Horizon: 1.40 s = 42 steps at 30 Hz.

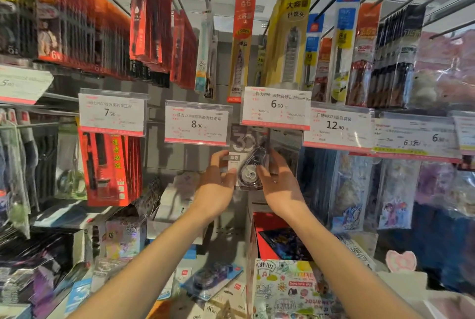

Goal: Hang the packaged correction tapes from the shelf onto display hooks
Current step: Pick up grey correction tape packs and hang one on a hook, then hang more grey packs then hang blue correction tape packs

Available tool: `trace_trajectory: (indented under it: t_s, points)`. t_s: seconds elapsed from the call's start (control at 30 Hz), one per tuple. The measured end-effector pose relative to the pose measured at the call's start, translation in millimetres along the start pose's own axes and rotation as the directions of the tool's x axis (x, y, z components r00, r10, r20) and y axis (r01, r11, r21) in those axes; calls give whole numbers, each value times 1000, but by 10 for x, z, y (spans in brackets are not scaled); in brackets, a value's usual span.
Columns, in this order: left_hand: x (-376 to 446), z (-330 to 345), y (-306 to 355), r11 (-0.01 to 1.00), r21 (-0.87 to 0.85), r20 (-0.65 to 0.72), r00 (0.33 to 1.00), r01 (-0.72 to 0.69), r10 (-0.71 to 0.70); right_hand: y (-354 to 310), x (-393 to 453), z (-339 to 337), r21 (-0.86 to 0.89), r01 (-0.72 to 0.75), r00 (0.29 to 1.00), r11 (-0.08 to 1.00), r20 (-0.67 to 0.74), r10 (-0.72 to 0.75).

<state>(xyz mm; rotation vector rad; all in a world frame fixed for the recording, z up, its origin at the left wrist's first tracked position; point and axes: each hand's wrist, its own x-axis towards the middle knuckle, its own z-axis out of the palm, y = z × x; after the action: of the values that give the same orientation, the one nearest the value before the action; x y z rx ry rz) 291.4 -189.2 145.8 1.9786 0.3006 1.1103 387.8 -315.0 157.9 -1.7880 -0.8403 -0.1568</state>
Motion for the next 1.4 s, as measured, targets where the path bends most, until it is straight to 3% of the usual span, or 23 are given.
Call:
trace_trajectory:
  t_s: [0.23,0.33,0.57,0.8,0.97,1.17,1.4]
  points:
    - [-358,-335,165,997,0,-93,993,73,-73,-46,-385,-412,262,5,1000,965,15,-9]
    - [-655,-474,325,990,-102,-84,991,100,-108,-103,-693,-643,209,42,999,977,8,-45]
    - [-1470,-719,388,969,-188,-72,982,161,-177,62,-1470,-844,388,-39,994,921,110,-5]
    - [-2079,-968,155,929,-294,-110,958,224,-266,247,-1985,-583,358,-128,984,925,165,72]
    - [-2197,-1249,-158,900,-354,-115,944,252,-310,198,-2178,-354,329,-138,988,934,106,109]
    - [-2055,-1923,-651,914,-334,-58,963,230,-263,-132,-2233,204,278,-56,997,959,-34,68]
    - [-1824,-2619,-1171,913,-285,60,956,291,-286,-430,-2204,938,199,-107,994,974,3,108]
